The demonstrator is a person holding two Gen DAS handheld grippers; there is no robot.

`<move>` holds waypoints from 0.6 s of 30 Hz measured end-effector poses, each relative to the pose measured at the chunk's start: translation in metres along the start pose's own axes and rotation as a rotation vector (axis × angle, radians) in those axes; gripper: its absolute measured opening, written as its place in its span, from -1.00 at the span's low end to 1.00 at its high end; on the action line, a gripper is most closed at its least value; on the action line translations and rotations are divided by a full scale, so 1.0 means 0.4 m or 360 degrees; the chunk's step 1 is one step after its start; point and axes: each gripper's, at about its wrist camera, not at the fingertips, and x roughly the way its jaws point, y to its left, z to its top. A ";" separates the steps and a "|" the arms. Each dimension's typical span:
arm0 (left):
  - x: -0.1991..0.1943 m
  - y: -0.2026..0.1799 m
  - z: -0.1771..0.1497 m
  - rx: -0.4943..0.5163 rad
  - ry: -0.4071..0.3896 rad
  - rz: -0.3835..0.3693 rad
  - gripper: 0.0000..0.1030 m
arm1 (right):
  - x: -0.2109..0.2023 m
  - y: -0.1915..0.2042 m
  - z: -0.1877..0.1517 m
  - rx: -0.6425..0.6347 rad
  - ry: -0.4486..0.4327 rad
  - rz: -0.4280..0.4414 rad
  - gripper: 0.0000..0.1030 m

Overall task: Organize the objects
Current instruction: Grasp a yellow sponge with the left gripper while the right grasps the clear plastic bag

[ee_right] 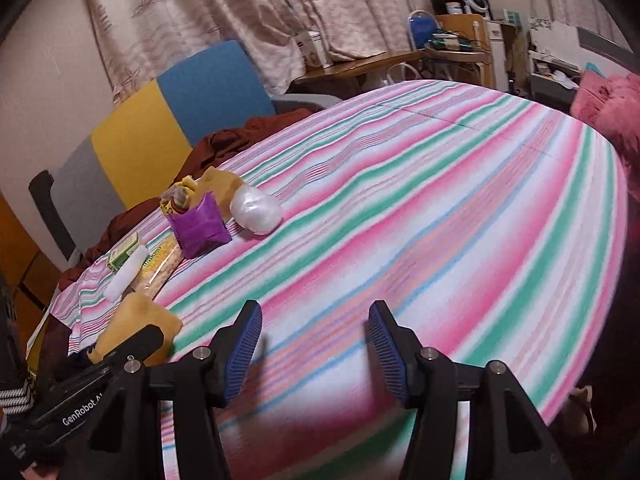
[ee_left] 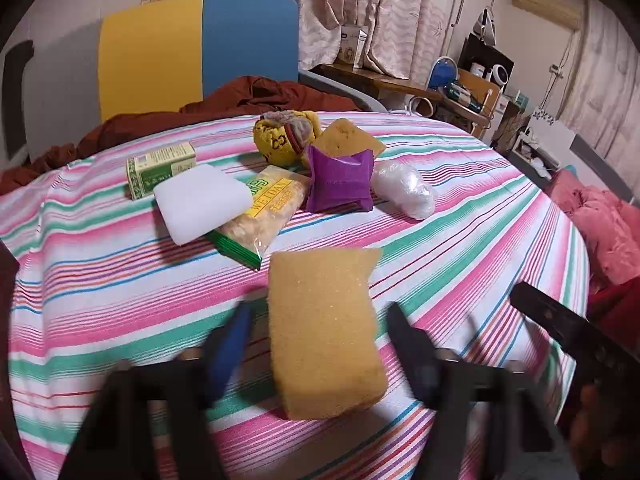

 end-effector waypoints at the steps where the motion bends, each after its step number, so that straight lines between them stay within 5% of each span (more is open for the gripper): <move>1: 0.000 0.004 -0.003 0.0000 0.0004 -0.0004 -0.05 | 0.012 0.007 0.013 -0.0022 0.0009 0.0020 0.17; 13: -0.084 0.165 -0.057 -0.0178 -0.0091 0.0089 -0.11 | 0.183 0.079 0.183 -0.0203 0.0068 0.0023 0.21; 18: -0.078 0.160 -0.070 -0.0138 -0.0061 0.0104 -0.03 | 0.267 0.115 0.198 -0.0315 0.0126 0.0009 0.21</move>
